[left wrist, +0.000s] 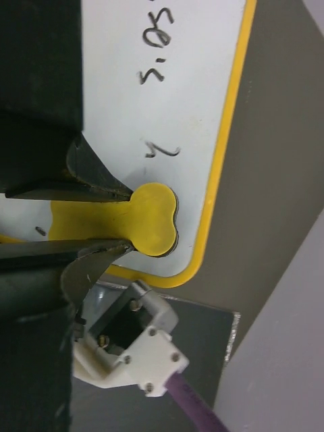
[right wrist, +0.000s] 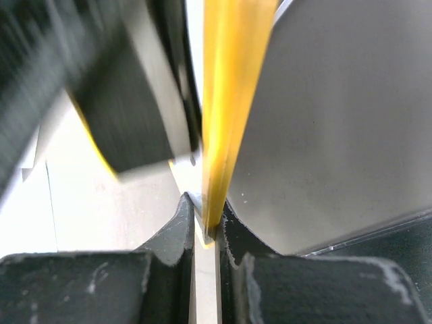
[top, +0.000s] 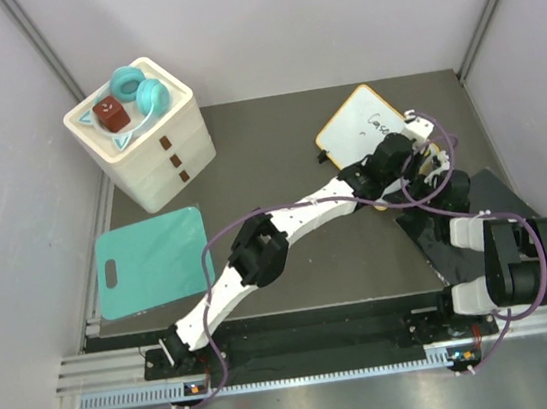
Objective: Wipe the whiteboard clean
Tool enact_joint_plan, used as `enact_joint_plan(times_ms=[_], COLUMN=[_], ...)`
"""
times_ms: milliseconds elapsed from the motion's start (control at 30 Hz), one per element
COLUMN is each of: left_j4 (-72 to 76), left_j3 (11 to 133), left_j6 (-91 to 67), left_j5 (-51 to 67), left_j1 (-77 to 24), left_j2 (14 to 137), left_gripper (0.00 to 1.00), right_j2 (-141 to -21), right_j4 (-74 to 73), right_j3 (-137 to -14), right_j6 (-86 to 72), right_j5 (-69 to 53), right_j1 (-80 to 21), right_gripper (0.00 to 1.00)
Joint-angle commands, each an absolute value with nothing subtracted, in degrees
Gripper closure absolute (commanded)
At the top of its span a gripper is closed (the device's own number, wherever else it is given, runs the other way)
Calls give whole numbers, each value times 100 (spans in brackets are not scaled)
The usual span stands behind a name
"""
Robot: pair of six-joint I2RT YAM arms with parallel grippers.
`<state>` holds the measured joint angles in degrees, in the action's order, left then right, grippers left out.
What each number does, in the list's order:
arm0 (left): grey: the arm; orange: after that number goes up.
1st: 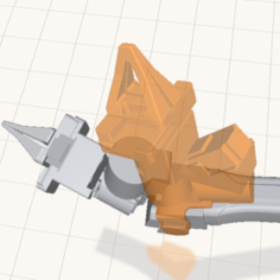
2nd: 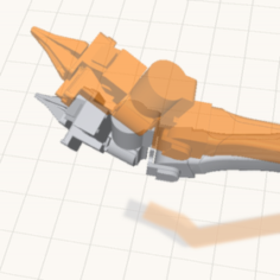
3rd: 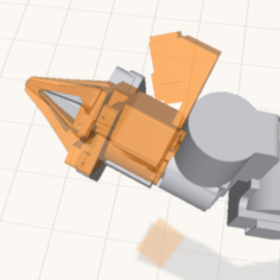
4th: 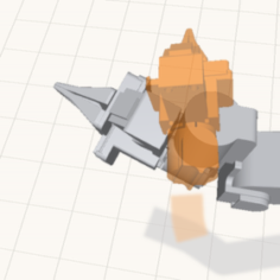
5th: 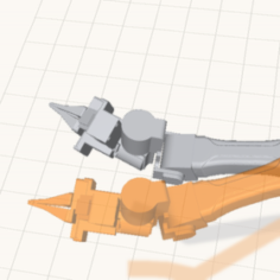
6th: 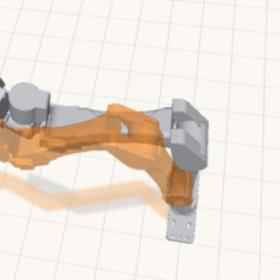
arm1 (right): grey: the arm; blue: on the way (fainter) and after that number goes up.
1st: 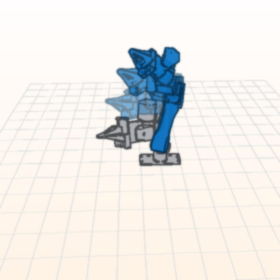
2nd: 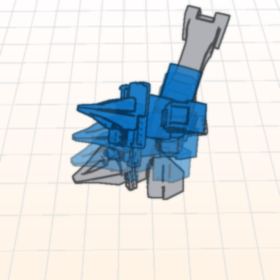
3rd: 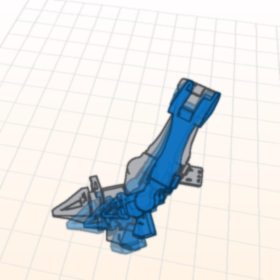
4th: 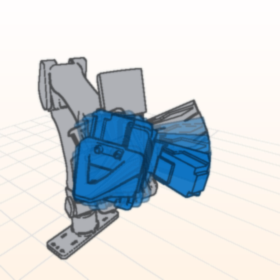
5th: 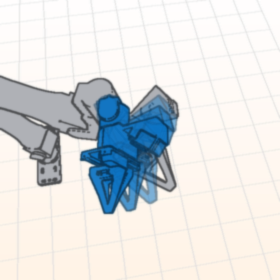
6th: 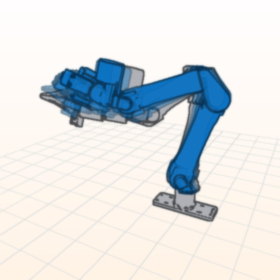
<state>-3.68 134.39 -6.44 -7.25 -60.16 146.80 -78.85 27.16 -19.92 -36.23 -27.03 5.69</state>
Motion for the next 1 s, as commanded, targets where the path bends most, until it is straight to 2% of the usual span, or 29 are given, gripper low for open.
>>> enact_joint_plan(times_ms=[0,233,633,967], left_j4=[-510,-518,-519,-642], left_j3=[14000,13966,13904,13703], left_j6=[-826,-897,-123,-115], left_j5=[-993,-1002,-1213,-308], left_j1=[-5871,-5345,-4773,-4500], left_j2=[15363,15381,15451,15451], left_gripper=[100,100,100,100], right_j2=[-7928,-7945,-7963,-7980], right_j4=[1995,1995,1978,1986], right_j3=[-1960,-1960,-1978,-1986], right_j6=[-3199,-3190,-3182,-3173], right_j5=[-2944,-2971,-2988,-3006], right_j1=[387,387,387,387], right_gripper=[100,100,100,100])
